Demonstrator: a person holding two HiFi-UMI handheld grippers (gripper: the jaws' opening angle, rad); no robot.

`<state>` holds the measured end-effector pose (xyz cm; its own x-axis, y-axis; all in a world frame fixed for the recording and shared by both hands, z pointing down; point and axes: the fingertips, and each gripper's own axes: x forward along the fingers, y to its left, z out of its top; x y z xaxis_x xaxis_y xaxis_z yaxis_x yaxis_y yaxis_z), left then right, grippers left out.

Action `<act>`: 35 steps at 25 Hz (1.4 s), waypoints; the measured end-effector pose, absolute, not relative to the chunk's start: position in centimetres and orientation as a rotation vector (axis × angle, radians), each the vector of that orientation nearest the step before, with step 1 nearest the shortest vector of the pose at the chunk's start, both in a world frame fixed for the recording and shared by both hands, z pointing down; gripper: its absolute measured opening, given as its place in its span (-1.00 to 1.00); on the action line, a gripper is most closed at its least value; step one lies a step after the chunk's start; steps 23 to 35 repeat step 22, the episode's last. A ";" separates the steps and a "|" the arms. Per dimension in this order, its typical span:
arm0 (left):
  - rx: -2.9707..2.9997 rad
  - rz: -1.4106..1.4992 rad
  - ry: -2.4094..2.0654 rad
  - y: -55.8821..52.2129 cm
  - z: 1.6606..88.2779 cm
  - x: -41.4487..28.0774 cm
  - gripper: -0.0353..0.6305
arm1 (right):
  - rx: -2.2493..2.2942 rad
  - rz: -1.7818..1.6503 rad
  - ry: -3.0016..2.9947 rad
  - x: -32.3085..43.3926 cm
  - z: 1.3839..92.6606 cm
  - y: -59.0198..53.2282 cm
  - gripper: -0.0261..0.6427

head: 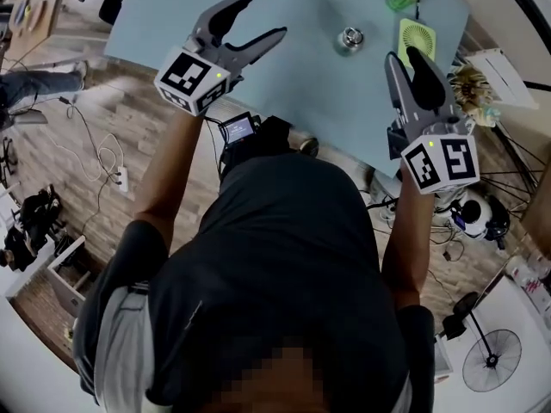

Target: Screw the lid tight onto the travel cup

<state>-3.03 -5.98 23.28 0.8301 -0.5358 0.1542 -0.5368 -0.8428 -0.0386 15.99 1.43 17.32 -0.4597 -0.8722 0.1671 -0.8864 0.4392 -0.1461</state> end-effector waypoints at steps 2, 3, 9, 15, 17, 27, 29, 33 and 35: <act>2.995 0.217 -0.935 -5.1 21.9 -4.4 0.26 | 1.613 0.303 -2.619 15.8 16.1 2.6 -0.48; 2.992 0.201 -0.965 -4.7 21.4 -5.1 0.26 | 1.618 0.288 -2.627 15.6 15.5 3.0 -0.48; 3.002 0.153 -1.092 -1.6 18.4 -7.4 0.26 | 1.630 0.203 -2.660 15.7 12.5 6.4 -0.48; 3.014 0.151 -1.151 0.8 16.9 -8.9 0.26 | 1.638 0.167 -2.666 15.6 11.0 9.2 -0.48; 3.007 0.129 -1.170 1.6 16.5 -9.2 0.26 | 1.643 0.160 -2.662 15.8 10.7 10.0 -0.48; 2.995 0.095 -1.207 2.7 17.1 -10.4 0.26 | 1.655 0.159 -2.649 16.0 11.7 11.2 -0.48; 2.995 0.095 -1.207 2.7 17.1 -10.4 0.26 | 1.655 0.159 -2.649 16.0 11.7 11.2 -0.48; 2.995 0.095 -1.207 2.7 17.1 -10.4 0.26 | 1.655 0.159 -2.649 16.0 11.7 11.2 -0.48; 2.995 0.095 -1.207 2.7 17.1 -10.4 0.26 | 1.655 0.159 -2.649 16.0 11.7 11.2 -0.48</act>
